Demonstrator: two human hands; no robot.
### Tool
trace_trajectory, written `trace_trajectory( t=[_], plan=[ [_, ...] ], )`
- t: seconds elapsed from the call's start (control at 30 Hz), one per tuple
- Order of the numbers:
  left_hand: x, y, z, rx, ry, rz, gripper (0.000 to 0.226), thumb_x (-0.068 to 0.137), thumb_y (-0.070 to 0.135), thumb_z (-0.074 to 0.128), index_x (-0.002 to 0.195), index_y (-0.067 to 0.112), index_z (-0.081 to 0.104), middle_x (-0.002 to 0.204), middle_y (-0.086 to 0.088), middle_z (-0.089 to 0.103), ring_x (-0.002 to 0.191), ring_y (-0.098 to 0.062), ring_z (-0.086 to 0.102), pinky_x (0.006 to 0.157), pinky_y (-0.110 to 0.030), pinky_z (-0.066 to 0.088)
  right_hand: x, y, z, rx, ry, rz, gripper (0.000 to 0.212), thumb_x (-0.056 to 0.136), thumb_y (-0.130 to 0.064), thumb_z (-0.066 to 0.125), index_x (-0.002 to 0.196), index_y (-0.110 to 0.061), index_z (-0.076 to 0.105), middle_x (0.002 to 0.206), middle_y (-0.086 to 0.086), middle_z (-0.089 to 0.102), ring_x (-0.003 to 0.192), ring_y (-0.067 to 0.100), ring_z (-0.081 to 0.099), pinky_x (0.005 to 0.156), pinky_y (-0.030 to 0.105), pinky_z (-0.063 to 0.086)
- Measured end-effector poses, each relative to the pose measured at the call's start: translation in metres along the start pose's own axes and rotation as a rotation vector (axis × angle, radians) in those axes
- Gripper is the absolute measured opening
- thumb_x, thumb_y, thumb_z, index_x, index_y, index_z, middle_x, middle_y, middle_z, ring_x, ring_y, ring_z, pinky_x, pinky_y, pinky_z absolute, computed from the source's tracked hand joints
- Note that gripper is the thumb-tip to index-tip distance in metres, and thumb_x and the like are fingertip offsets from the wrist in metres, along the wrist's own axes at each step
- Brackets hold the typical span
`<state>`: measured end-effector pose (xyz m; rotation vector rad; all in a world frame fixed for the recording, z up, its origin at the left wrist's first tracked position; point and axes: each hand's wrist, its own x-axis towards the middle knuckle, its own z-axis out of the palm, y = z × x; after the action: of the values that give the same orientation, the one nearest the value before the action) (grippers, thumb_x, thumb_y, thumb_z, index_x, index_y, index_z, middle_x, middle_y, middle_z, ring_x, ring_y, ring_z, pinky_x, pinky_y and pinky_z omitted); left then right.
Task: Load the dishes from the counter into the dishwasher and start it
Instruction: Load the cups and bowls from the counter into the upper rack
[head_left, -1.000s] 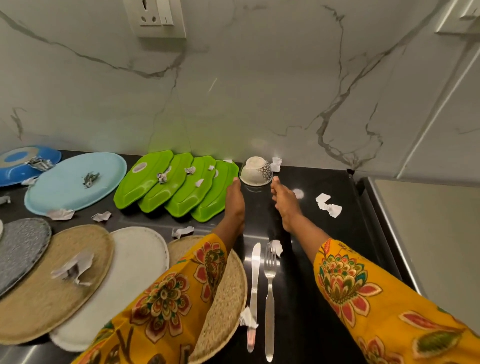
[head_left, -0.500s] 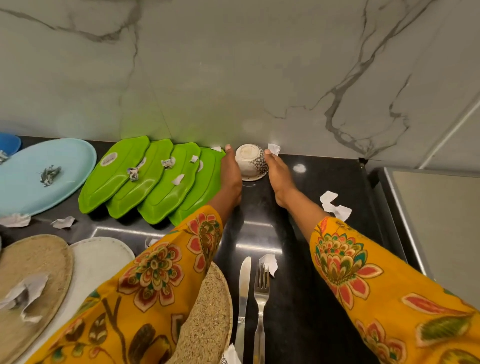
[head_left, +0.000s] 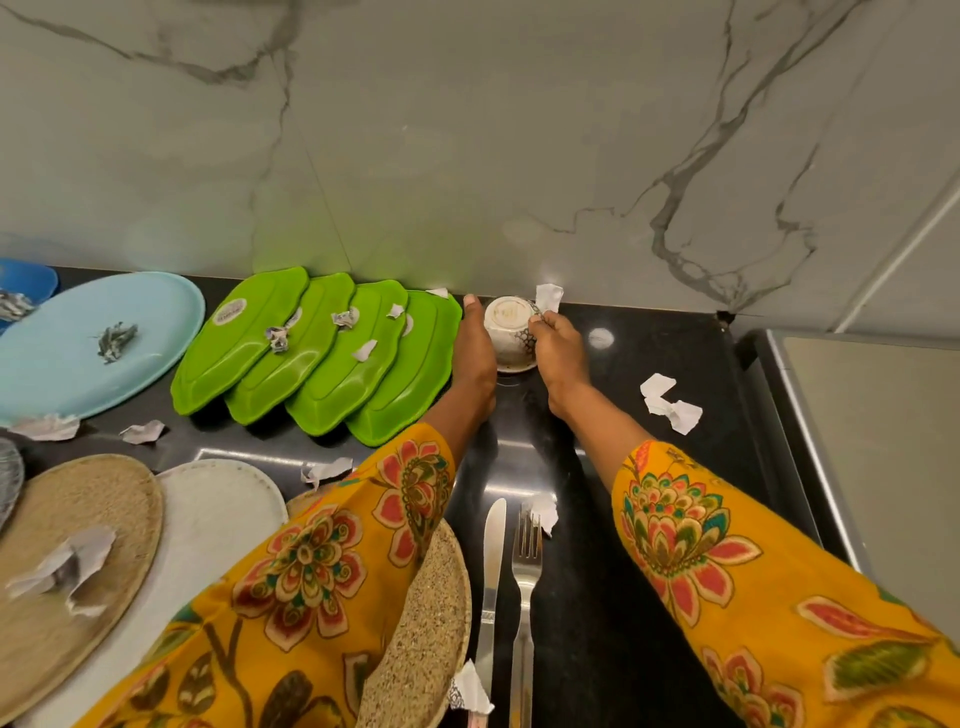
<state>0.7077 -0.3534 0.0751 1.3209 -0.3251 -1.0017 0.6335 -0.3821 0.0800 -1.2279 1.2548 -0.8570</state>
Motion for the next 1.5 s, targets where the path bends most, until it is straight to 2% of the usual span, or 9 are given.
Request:
trace_trajectory(
  t=[0.33,0.47,0.7,0.8,0.9,1.03,1.13,1.3,1.5],
  plan=[
    [-0.064,-0.011,-0.018,0.003,0.014,0.003,0.049,0.098,0.051,0.032,0.083,0.017,0.064,0.103,-0.013,0.069,0.101,-0.028,0.065,0.095,-0.039,0.048,-0.059,0.013,-0.023,-0.053,0.061,-0.012,0.037,0.091,-0.02,0.052,0.128,-0.012,0.054,0.13,0.008,0.054,0.119,0.022,0.051,0.104,0.039,0.042],
    [-0.098,-0.011,-0.022,0.022,0.038,-0.004,0.027,0.1,0.035,0.037,0.093,0.019,0.057,0.092,0.001,0.063,0.088,-0.015,0.059,0.087,-0.032,0.046,-0.091,0.015,-0.037,-0.057,0.11,-0.055,0.038,0.09,-0.018,0.053,0.128,-0.014,0.052,0.133,0.007,0.05,0.119,0.02,0.051,0.103,0.037,0.044],
    [-0.183,-0.017,-0.035,0.116,0.028,0.036,0.032,0.088,0.043,0.043,0.079,0.019,0.062,0.094,-0.008,0.067,0.094,-0.027,0.064,0.094,-0.051,0.049,-0.172,0.023,-0.071,-0.054,0.173,-0.098,0.036,0.091,-0.025,0.056,0.125,-0.016,0.05,0.13,0.004,0.048,0.114,0.017,0.05,0.099,0.034,0.046],
    [-0.226,-0.023,-0.043,0.119,0.007,0.019,0.031,0.092,0.04,0.042,0.077,0.02,0.06,0.09,-0.006,0.065,0.087,-0.023,0.062,0.091,-0.043,0.05,-0.216,0.031,-0.084,-0.038,0.23,-0.109,0.035,0.092,-0.028,0.056,0.124,-0.015,0.051,0.126,0.003,0.048,0.111,0.016,0.05,0.098,0.034,0.046],
    [-0.266,-0.034,-0.052,0.09,-0.032,0.009,0.032,0.095,0.037,0.041,0.083,0.016,0.061,0.094,-0.007,0.066,0.09,-0.022,0.061,0.088,-0.043,0.049,-0.261,0.042,-0.098,-0.039,0.273,-0.127,0.034,0.091,-0.028,0.057,0.121,-0.014,0.052,0.124,0.003,0.05,0.106,0.013,0.051,0.094,0.031,0.047],
    [-0.313,-0.061,-0.06,0.062,-0.076,-0.066,0.05,0.078,0.043,0.048,0.12,0.017,0.059,0.112,-0.005,0.066,0.1,-0.021,0.064,0.092,-0.046,0.052,-0.313,0.06,-0.121,-0.051,0.339,-0.13,0.034,0.089,-0.029,0.06,0.12,-0.014,0.054,0.123,0.004,0.053,0.108,0.016,0.053,0.094,0.031,0.047],
    [-0.354,-0.073,-0.062,0.098,-0.127,-0.067,0.022,0.088,0.034,0.047,0.097,0.019,0.061,0.104,-0.008,0.067,0.099,-0.024,0.064,0.091,-0.045,0.053,-0.348,0.073,-0.143,-0.048,0.367,-0.11,0.035,0.089,-0.03,0.06,0.12,-0.015,0.054,0.123,0.004,0.055,0.108,0.016,0.054,0.094,0.032,0.048],
    [-0.409,-0.094,-0.058,0.209,-0.156,-0.009,0.008,0.096,0.019,0.045,0.103,0.017,0.049,0.097,0.001,0.055,0.088,-0.012,0.056,0.079,-0.032,0.055,-0.402,0.09,-0.178,-0.01,0.404,-0.082,0.034,0.09,-0.029,0.06,0.121,-0.016,0.054,0.122,0.004,0.056,0.109,0.018,0.055,0.094,0.035,0.05],
    [-0.454,-0.129,-0.042,0.252,-0.248,0.003,0.034,0.094,0.018,0.051,0.127,0.013,0.048,0.13,-0.008,0.049,0.114,-0.022,0.054,0.097,-0.041,0.049,-0.448,0.101,-0.222,0.026,0.493,-0.04,0.039,0.087,-0.028,0.063,0.122,-0.012,0.057,0.124,0.006,0.058,0.11,0.02,0.057,0.096,0.037,0.049]
  ],
)
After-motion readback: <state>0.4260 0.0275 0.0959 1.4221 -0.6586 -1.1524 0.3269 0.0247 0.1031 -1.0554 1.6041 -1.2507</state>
